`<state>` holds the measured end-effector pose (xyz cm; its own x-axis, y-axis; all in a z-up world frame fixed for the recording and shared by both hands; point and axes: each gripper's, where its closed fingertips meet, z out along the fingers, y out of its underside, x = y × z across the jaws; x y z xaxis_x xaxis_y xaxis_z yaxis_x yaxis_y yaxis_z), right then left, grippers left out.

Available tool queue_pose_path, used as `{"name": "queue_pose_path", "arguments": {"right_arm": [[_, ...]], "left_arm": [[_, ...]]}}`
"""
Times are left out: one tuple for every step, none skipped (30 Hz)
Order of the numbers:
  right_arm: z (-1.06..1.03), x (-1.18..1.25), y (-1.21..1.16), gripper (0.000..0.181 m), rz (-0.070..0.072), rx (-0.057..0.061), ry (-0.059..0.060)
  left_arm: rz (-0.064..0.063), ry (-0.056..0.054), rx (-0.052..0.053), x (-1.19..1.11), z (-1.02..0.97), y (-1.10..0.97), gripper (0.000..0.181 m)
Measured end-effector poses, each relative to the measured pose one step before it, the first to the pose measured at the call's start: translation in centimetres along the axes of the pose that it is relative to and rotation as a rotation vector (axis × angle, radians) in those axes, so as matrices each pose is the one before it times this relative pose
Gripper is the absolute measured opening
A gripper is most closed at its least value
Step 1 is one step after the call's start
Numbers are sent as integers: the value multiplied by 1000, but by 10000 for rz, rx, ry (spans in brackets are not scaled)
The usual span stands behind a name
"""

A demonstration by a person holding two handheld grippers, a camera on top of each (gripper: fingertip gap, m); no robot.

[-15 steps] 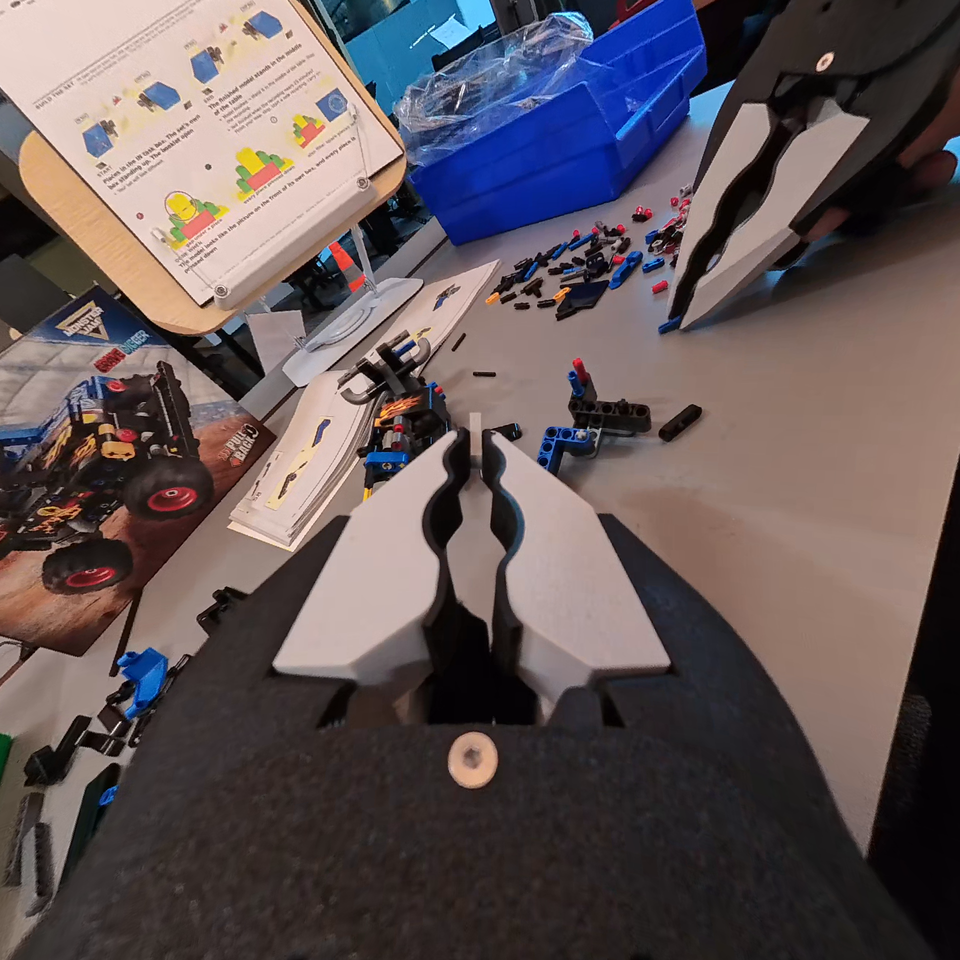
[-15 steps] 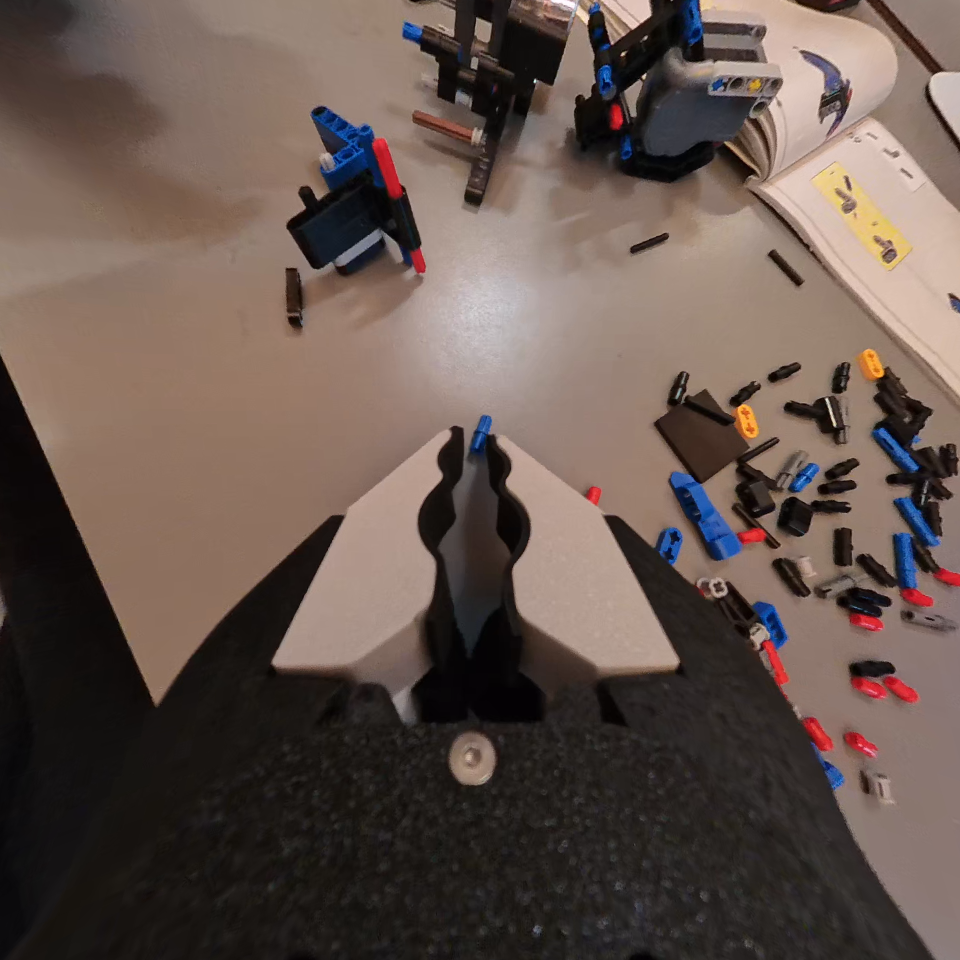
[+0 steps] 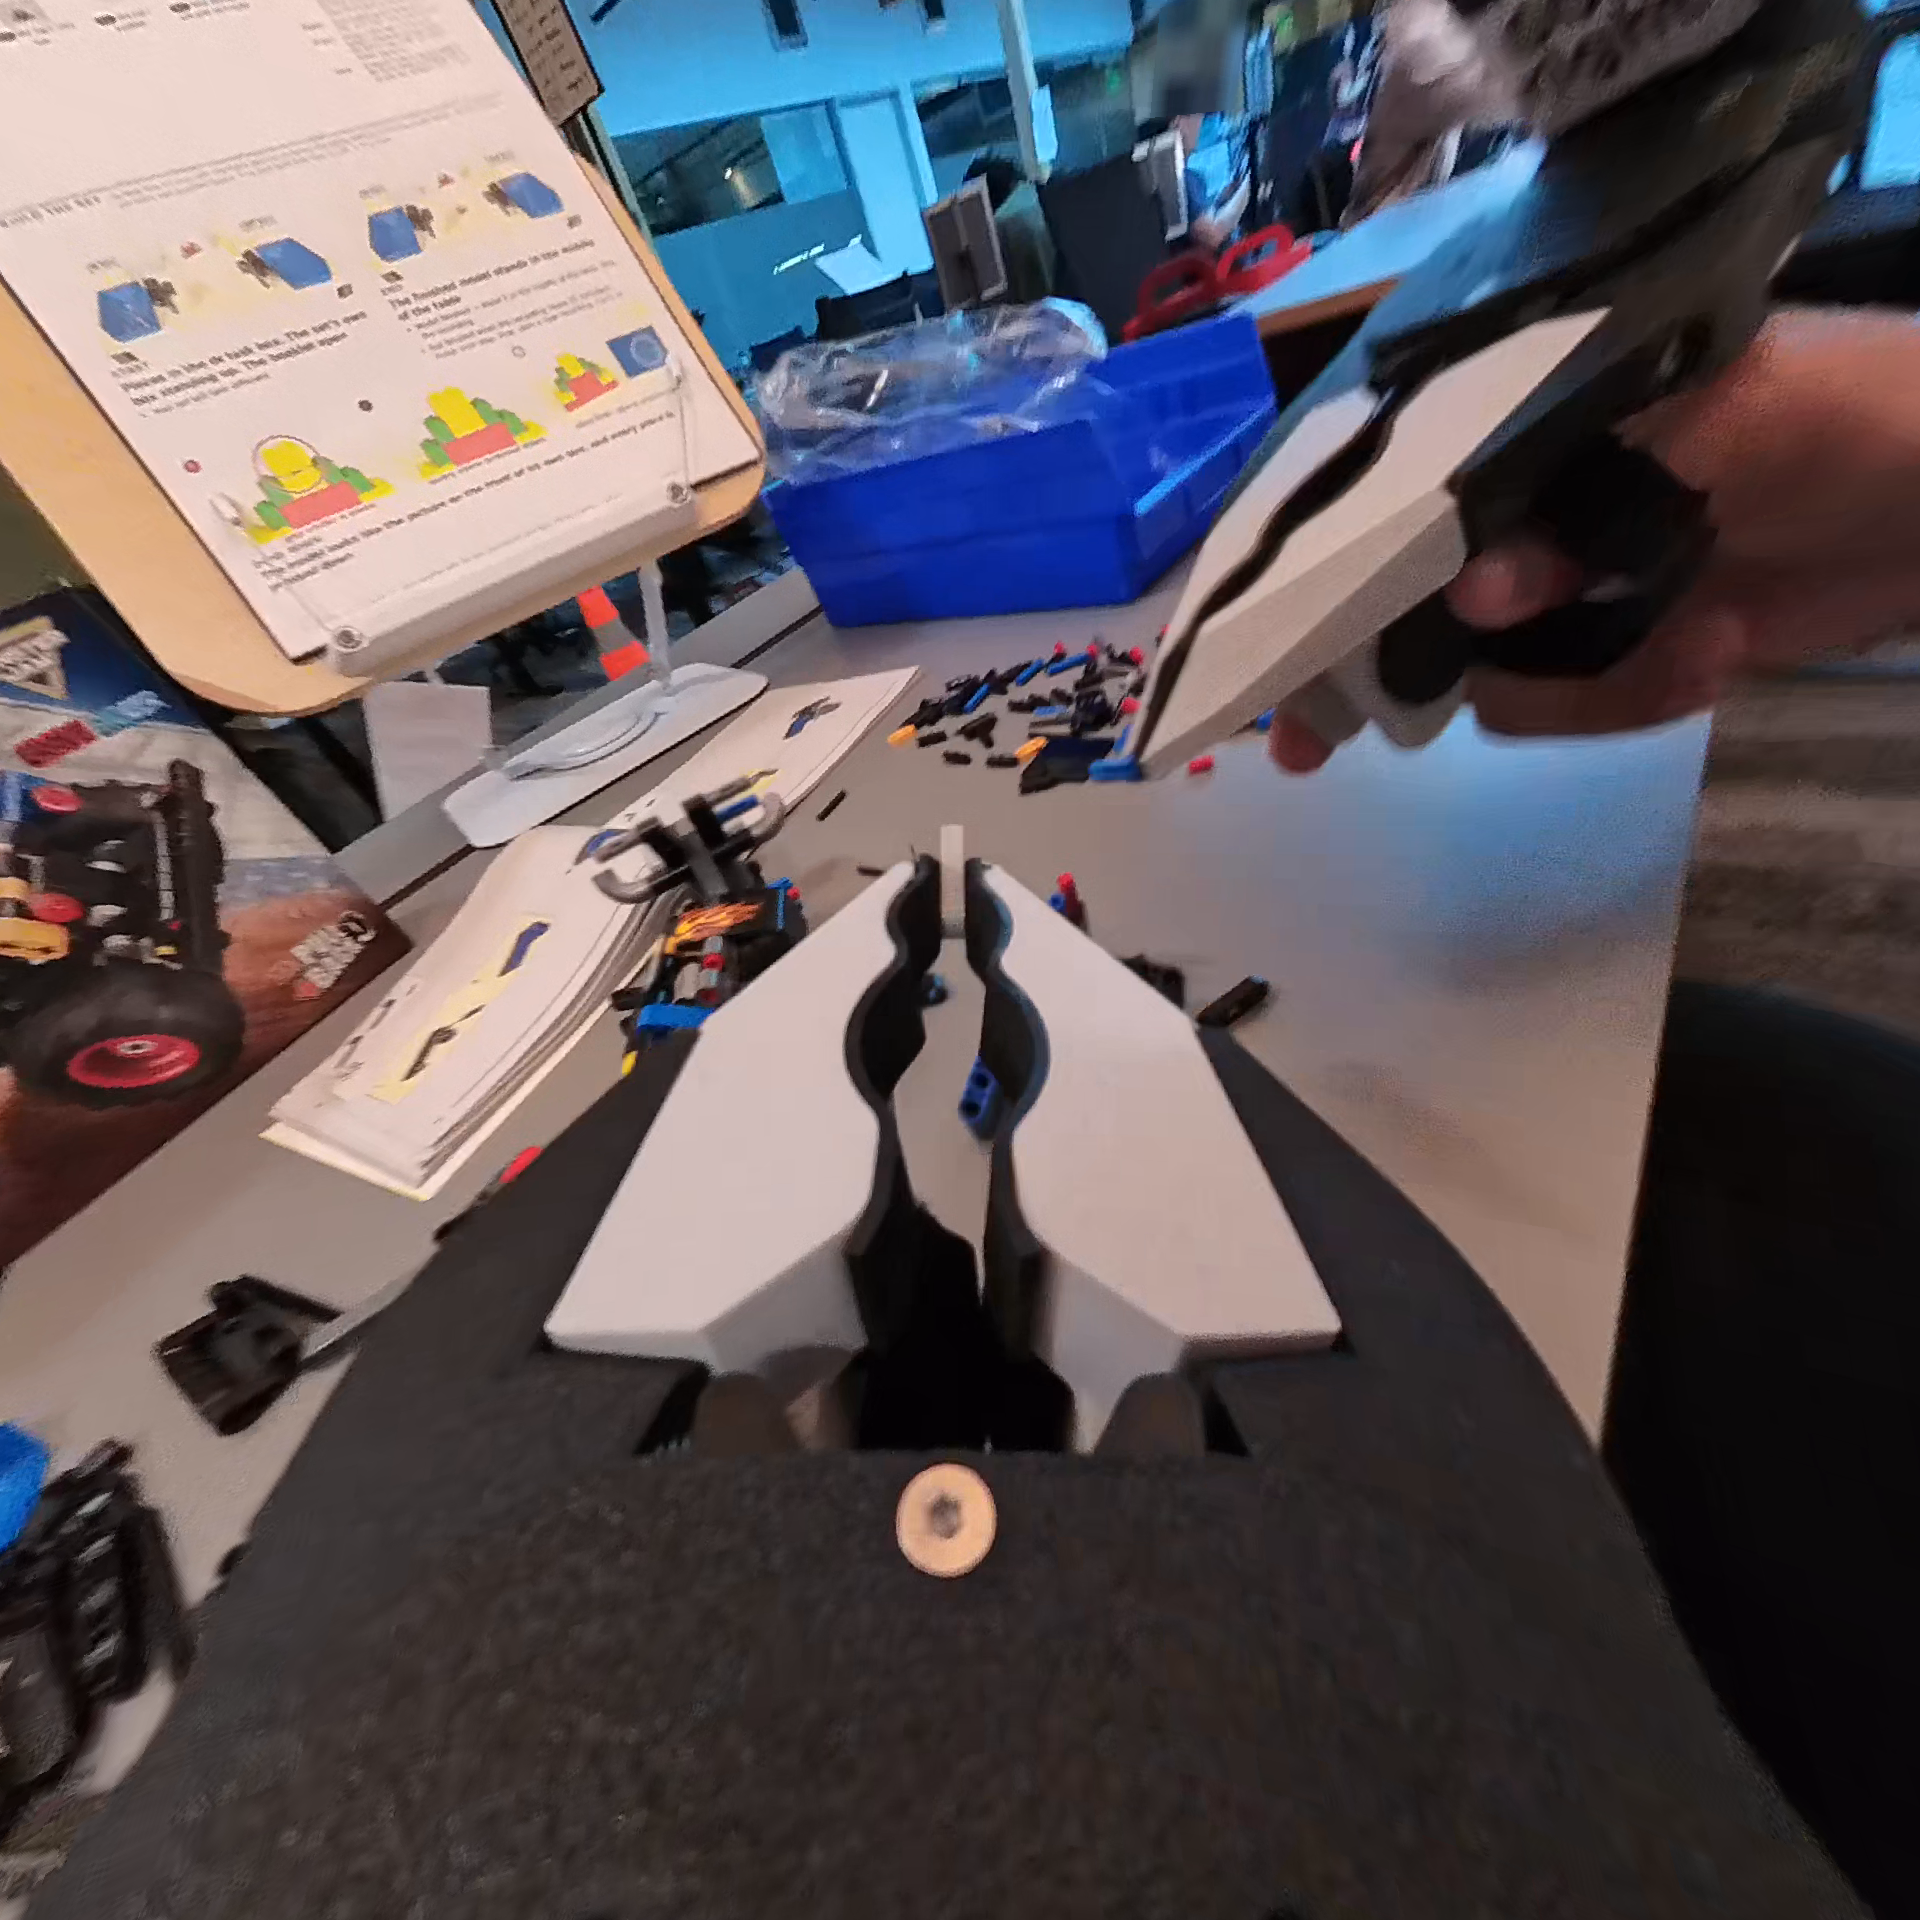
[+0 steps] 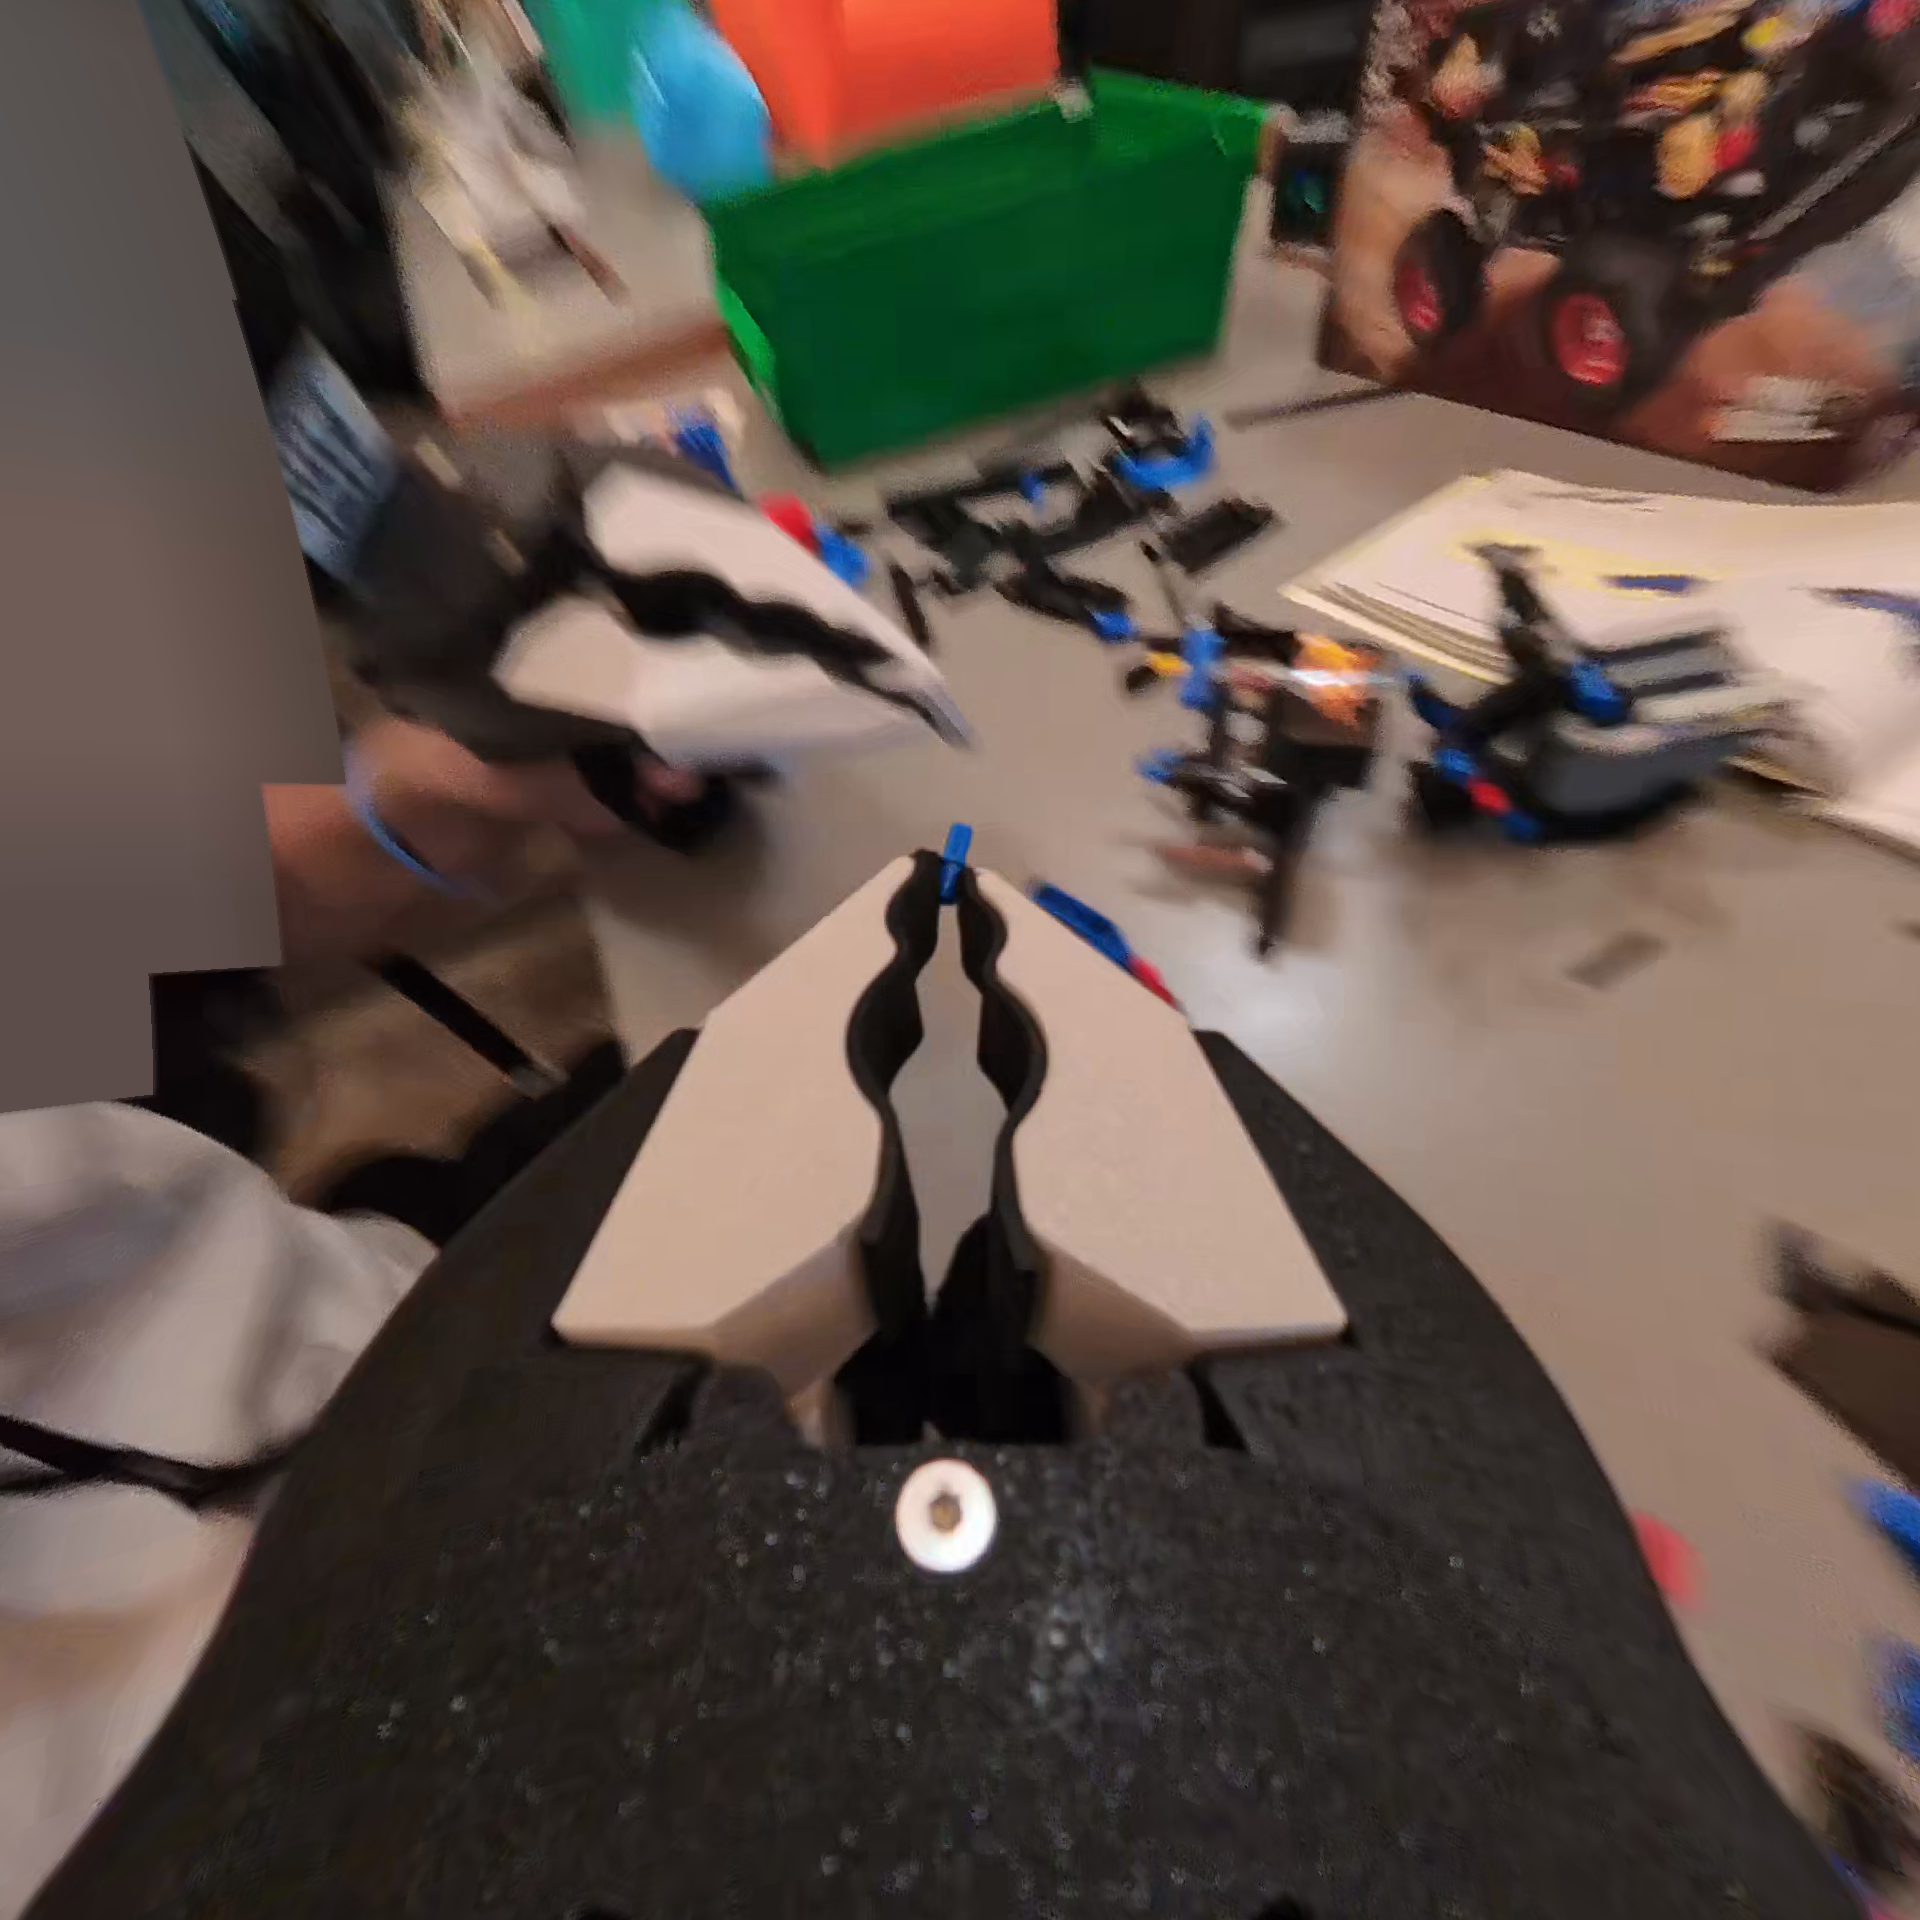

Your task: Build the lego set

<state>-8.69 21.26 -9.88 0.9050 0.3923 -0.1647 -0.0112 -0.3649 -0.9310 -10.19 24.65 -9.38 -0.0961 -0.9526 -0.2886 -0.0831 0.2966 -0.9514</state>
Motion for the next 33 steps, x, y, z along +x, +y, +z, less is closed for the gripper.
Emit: {"name": "queue_pose_path", "arguments": {"right_arm": [[778,-937,-854,3,765,434,-487],[709,-453,-472,3,602,362,-314],[580,-162,-159,3,690,240,-273],[403,29,-39,3,638,195,-192],[153,-161,-192,3,419,266,-264],[30,13,-103,3,280,150,-65],[-52,193,-69,3,27,85,150],[-37,-156,-21,3,-48,22,-21],[18,-284,8,3,80,-21,-97],[45,-125,20,3,-2,-51,30],[65,8,62,2,-127,-100,127],[66,88,87,3,-80,-131,154],[40,-32,-81,3,-15,-22,62],[33,-45,-51,3,-8,-21,22],[5,55,-29,3,44,-27,72],[1,0,-7,3,16,-35,32],[-5,22,-1,3,8,-15,24],[-19,105,8,3,68,-18,72],[-21,4,12,3,64,-12,-3],[-17,4,4,3,37,8,-9],[-15,39,16,3,15,-5,29],[-10,35,34,3,1,-30,32],[-6,-15,-25,3,-3,14,6],[-3,-4,4,3,30,4,-7],[-6,35,-27,3,24,14,37],[5,7,34,3,-15,-41,36],[-11,71,25,3,-48,-35,73],[-21,164,29,3,-38,-56,159],[-3,73,42,3,-117,-73,97],[-11,26,28,3,-106,-53,81],[5,64,81,3,-98,-80,101],[-30,69,16,3,-88,-52,121],[-20,26,19,3,-74,-57,83]], "left_arm": [[-315,151,191,123,23,-339,1],[-266,109,133,26,14,-215,1],[-193,67,80,-17,-5,-123,1],[-132,-1,77,-82,-69,-113,1],[-92,21,62,-63,-96,-77,1],[-89,95,30,74,-65,-35,1],[-20,98,7,135,-18,-6,1],[52,3,-21,55,18,32,1],[86,-9,-49,77,58,65,1],[104,-3,-50,103,61,58,1],[94,-23,-26,71,27,38,1],[33,-73,-12,-65,0,13,1],[-27,-4,37,-41,-31,-46,2],[-61,21,38,-42,-50,-54,2],[-37,8,3,-33,3,0,2],[11,-10,-5,-4,9,2,2],[26,-29,-6,-8,2,8,2],[13,-9,-13,-4,13,14,2],[0,19,-1,25,9,1,2],[-2,8,-5,2,5,8,2],[15,-2,-27,12,25,39,2],[31,-13,-18,17,25,20,2],[17,-10,9,5,-10,-19,2],[-3,-3,3,-12,1,-2,2],[1,-2,-16,0,19,9,2],[33,-16,-18,-7,12,26,2],[87,-46,-36,-15,30,62,2],[100,-52,-36,-13,22,57,2],[53,-23,-23,28,26,25,2],[29,3,-22,20,29,28,2],[26,13,-38,42,39,46,2],[67,-22,-31,21,31,44,2],[117,-47,-10,-5,20,14,2]]}}
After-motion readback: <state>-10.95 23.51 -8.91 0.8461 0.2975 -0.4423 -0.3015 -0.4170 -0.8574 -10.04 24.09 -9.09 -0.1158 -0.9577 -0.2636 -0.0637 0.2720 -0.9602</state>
